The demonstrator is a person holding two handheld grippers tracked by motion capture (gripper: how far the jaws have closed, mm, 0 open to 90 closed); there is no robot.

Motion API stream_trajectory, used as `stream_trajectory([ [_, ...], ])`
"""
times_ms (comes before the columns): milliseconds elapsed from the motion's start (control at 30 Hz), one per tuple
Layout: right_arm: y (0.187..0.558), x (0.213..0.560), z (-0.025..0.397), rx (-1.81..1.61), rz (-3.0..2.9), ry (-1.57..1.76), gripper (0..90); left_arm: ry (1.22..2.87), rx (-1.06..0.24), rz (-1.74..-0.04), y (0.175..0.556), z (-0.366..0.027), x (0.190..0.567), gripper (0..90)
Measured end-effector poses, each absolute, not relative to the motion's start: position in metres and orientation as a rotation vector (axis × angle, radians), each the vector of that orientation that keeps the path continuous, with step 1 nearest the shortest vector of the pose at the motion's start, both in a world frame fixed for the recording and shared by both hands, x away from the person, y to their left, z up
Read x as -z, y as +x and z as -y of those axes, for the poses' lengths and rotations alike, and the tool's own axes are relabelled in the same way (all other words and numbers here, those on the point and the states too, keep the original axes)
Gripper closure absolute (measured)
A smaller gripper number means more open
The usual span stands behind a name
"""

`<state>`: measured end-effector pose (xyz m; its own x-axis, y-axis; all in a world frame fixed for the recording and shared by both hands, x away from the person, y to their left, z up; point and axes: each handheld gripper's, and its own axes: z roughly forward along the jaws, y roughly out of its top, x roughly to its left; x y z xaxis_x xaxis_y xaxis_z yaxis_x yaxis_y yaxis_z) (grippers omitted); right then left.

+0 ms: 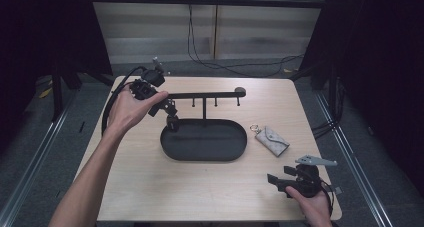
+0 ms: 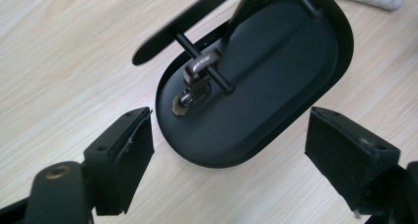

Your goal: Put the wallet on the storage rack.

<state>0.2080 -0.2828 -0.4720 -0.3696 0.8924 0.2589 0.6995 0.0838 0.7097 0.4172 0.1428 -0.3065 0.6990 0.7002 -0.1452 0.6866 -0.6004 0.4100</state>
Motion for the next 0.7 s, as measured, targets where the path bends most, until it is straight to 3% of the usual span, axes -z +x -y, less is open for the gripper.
stream_trajectory([
  [300,0.209,0.472,0.283,-1.160,-2.115,1.611,21.7,2.453,-0.109,-1.038,0.397,-0.156,0.327,16.8],
  [367,0.211,0.473,0.283,-1.157,-2.110,1.617,21.7,2.468,-0.130,-0.968,0.390,-0.157,0.331,16.8],
  [700,0.210,0.472,0.284,-1.175,-2.088,1.627,21.6,2.333,-0.099,-0.948,0.367,-0.183,0.359,17.9],
])
